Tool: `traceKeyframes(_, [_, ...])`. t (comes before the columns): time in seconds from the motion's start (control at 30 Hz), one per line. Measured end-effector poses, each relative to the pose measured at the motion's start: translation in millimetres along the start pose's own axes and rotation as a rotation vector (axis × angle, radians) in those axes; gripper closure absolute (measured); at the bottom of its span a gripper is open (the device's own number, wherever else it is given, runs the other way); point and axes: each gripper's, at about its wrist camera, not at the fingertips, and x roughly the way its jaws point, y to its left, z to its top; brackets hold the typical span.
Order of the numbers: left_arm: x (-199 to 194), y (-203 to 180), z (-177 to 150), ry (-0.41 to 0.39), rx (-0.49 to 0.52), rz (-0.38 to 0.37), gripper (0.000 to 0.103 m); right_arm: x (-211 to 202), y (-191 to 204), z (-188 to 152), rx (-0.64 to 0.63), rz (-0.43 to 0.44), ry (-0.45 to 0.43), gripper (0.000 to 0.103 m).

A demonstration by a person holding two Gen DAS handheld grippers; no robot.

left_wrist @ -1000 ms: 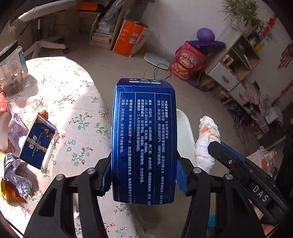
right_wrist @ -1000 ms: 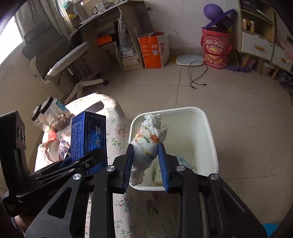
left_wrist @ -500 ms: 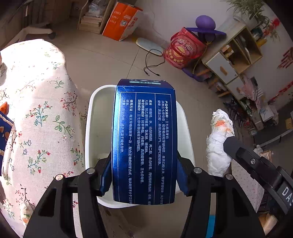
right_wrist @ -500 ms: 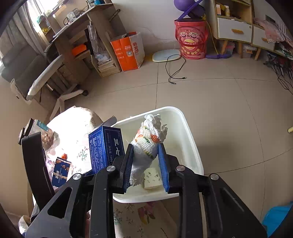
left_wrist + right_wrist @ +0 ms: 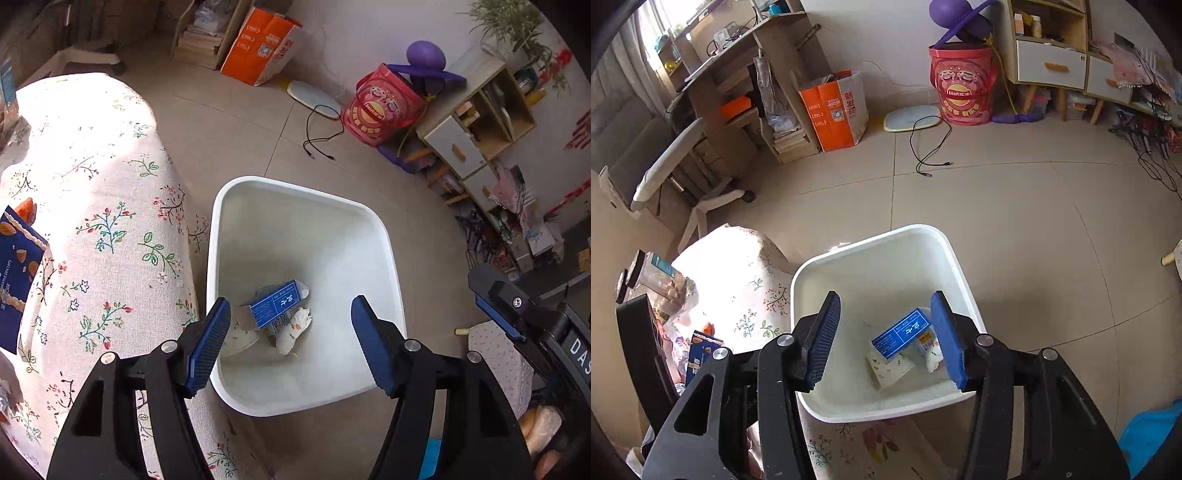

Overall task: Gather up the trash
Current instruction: 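Open both tools to drop the blue box and white bundle into the bin, then move the left tool to the yellow snack packet and close on it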

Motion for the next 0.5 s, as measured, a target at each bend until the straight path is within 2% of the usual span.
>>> traceKeyframes(0.33, [-43, 19, -6, -0.027, -0.008, 0.042, 0.036, -4, 13, 3, -0.012, 0.029, -0.028, 0.054])
traceKeyframes(0.5, [-83, 44, -11, -0.049, -0.012, 0.112, 0.036, -6, 24, 3, -0.046, 0.037, -0.037, 0.053])
